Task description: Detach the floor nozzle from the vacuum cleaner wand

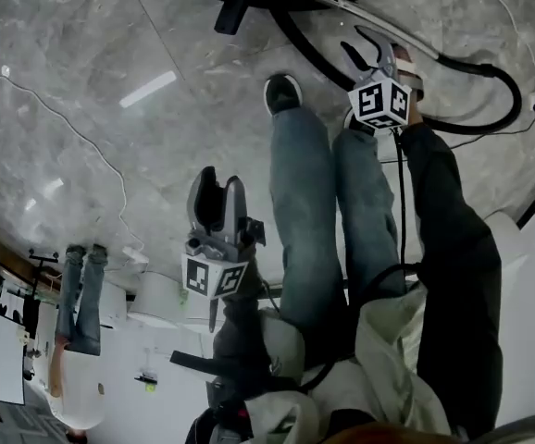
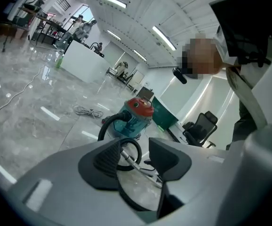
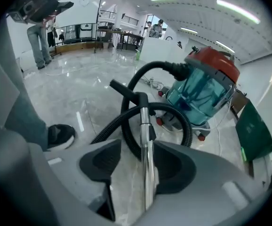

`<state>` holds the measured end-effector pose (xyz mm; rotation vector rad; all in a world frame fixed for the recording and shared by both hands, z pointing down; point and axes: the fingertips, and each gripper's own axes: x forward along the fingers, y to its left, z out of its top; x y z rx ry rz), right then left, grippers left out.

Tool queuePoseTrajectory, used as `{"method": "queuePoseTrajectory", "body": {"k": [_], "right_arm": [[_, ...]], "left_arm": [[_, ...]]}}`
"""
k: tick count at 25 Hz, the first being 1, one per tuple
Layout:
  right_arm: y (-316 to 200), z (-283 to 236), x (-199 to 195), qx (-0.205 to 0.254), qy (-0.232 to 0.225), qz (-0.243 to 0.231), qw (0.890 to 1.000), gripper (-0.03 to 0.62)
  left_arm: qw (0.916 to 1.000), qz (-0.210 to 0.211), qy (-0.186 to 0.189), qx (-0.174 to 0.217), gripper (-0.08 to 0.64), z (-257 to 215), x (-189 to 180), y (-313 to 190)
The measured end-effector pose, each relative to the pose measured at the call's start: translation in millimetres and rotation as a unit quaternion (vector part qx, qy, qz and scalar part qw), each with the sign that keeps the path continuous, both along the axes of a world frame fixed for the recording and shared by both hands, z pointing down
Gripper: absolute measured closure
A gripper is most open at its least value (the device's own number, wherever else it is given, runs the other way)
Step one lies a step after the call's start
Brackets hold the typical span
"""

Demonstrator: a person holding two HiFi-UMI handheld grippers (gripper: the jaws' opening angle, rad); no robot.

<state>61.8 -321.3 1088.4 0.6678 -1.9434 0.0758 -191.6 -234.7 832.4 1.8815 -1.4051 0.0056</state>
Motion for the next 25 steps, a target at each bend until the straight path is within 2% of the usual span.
{"method": "queuePoseTrajectory", "body": {"k": [1,2,6,9,11,13,15,16,20,22,25], "right_arm": [[-8,17,2,0.006,0.008,-0.001,1.0,0.365],[-16,31,4,0.013,0.016,-0.002,1.0,0.349],[-43,83,9,0.009,0.048,-0.025,0.998,0.345],[-52,124,9,0.001,0.099,-0.07,0.993,0.345],[-56,141,14,0.007,0.123,-0.08,0.989,0.36],[-60,148,15,-0.003,0.107,-0.062,0.992,0.42],[-64,149,13,-0.018,0.067,-0.029,0.997,0.479],[-65,149,12,-0.024,0.056,-0.021,0.998,0.488],[-59,119,8,-0.036,0.05,-0.025,0.998,0.489],[-52,75,-2,-0.018,0.035,-0.031,0.999,0.492],[-34,-9,-22,0.014,0.022,-0.052,0.998,0.499]], "left_arm": [[0.9999,0.004,-0.005,-0.008,0.37,19,-2,-4],[0.9998,0.006,-0.006,-0.016,0.33,36,-4,-8],[0.9996,0.017,0.004,-0.024,0.313,86,-4,-23],[0.9994,0.019,0.014,-0.027,0.31,104,3,-26],[0.9989,0.024,0.024,-0.033,0.31,110,10,-24],[0.9983,0.028,0.034,-0.039,0.31,115,14,-21],[0.9976,0.032,0.043,-0.045,0.31,118,15,-17],[0.9971,0.033,0.048,-0.049,0.31,118,16,-14],[0.9942,0.039,0.081,-0.059,0.31,103,27,-6],[0.9916,0.049,0.102,-0.062,0.308,86,40,-4],[0.9859,0.051,0.149,-0.057,0.25,51,68,-9]]}}
